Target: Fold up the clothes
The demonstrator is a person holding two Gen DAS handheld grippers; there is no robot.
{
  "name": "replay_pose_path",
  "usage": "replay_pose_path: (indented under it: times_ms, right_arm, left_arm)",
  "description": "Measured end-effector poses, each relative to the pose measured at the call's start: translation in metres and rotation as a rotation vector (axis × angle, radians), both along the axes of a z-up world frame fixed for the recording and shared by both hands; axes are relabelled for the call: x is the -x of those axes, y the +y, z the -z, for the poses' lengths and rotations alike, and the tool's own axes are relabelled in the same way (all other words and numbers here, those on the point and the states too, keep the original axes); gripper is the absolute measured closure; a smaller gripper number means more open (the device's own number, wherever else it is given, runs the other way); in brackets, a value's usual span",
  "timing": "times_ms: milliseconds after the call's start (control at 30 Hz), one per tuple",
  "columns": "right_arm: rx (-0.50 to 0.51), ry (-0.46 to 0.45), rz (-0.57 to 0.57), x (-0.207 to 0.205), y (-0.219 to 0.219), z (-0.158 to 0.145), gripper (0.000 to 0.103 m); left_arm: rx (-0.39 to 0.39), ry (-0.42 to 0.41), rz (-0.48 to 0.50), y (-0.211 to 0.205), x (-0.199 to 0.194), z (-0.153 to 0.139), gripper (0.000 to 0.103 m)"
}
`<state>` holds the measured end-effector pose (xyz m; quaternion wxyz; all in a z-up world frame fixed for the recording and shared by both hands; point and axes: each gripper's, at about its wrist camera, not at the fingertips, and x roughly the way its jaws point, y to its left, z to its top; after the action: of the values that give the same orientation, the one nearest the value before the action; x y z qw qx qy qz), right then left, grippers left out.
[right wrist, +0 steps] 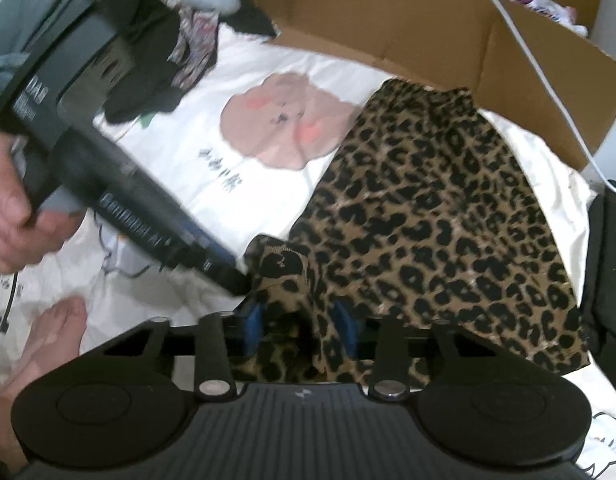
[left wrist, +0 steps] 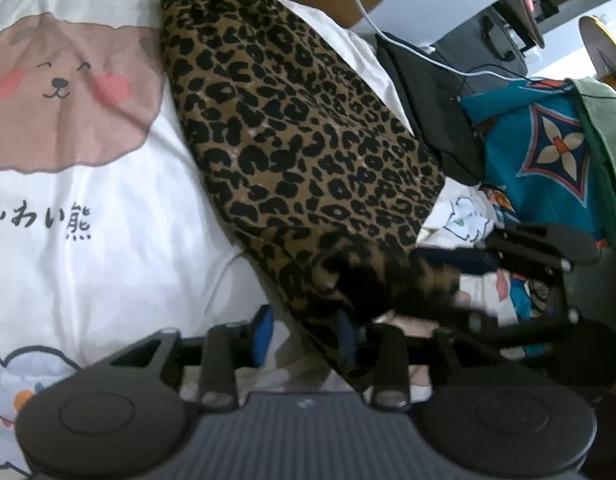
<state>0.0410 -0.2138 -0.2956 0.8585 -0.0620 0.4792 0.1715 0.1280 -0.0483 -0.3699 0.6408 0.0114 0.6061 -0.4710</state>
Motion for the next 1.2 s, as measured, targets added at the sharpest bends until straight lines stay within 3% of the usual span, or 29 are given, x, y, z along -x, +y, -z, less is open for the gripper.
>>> replay_pose_path:
  times_ms: [167, 233, 333, 433, 533, 633, 767, 933, 1000, 1067, 1133, 1200]
  right_arm:
    - [-0.009, -0.02, 0.01, -0.004, -0.007, -0.003, 0.079]
    - [-0.014, -0.024, 0.003, -0.005, -0.006, -0.003, 0.085]
    - [-0.021, -0.029, -0.005, -0.004, -0.005, -0.004, 0.085]
    - [-0.025, -0.038, -0.008, -0.002, -0.005, -0.005, 0.089]
    - [-0.033, -0.037, -0.005, -0.002, -0.007, -0.005, 0.089]
    - [-0.05, -0.024, -0.004, -0.001, -0.008, -0.005, 0.088]
    - [-0.074, -0.002, 0.005, 0.0, -0.009, -0.004, 0.086]
    - [-0.072, 0.022, 0.005, 0.003, -0.007, 0.002, 0.069]
    - [-0.076, 0.035, 0.0, 0.004, -0.006, 0.005, 0.067]
    - [-0.076, 0.045, -0.003, 0.005, -0.005, 0.008, 0.065]
    - [-0.079, 0.047, -0.003, 0.005, -0.004, 0.009, 0.065]
    - [-0.081, 0.049, -0.002, 0.005, -0.004, 0.009, 0.065]
  left_arm:
    - [0.016, 0.01, 0.023, -0.008, 0.008, 0.0, 0.046]
    - [0.003, 0.004, 0.012, -0.013, 0.01, 0.003, 0.046]
    - [-0.032, 0.001, -0.008, -0.022, 0.01, 0.014, 0.046]
    - [-0.083, 0.016, -0.042, -0.025, 0.008, 0.027, 0.056]
    - [-0.109, 0.059, -0.072, -0.02, 0.004, 0.035, 0.093]
    - [-0.118, 0.083, -0.102, -0.008, 0.001, 0.036, 0.099]
    - [-0.137, 0.109, -0.135, 0.011, -0.002, 0.037, 0.1]
    - [-0.144, 0.107, -0.155, 0.025, -0.004, 0.032, 0.1]
    - [-0.13, 0.097, -0.154, 0.027, -0.003, 0.03, 0.097]
    - [-0.121, 0.089, -0.155, 0.024, -0.002, 0.029, 0.073]
    - [-0.1, 0.1, -0.159, 0.019, -0.002, 0.031, 0.056]
    - [-0.076, 0.105, -0.168, 0.011, -0.003, 0.033, 0.049]
